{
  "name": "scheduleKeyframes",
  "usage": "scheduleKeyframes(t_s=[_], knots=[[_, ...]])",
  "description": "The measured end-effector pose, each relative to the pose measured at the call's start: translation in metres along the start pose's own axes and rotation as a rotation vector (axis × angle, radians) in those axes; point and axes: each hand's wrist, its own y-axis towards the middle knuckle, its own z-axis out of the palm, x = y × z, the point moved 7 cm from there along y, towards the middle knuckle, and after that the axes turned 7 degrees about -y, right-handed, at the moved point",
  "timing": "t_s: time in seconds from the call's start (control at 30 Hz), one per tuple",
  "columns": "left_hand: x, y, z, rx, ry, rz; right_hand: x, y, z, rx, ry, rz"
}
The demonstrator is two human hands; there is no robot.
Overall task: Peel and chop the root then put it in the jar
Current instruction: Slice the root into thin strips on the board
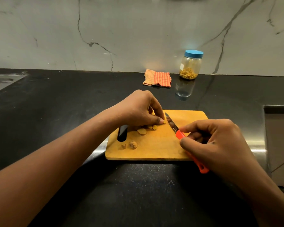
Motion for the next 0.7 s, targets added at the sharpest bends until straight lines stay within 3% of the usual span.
scheduleKeyframes(t_s=[0.47, 0.7], knots=[[0.003, 0.000, 0.000, -0.021, -0.085, -0.065, 0.010, -0.006, 0.004, 0.010, -0.098, -0.070], [0.000, 0.000, 0.001, -0.044, -0.103, -0.102, 0.018, 0.001, 0.003, 0.103, -0.140, -0.116]])
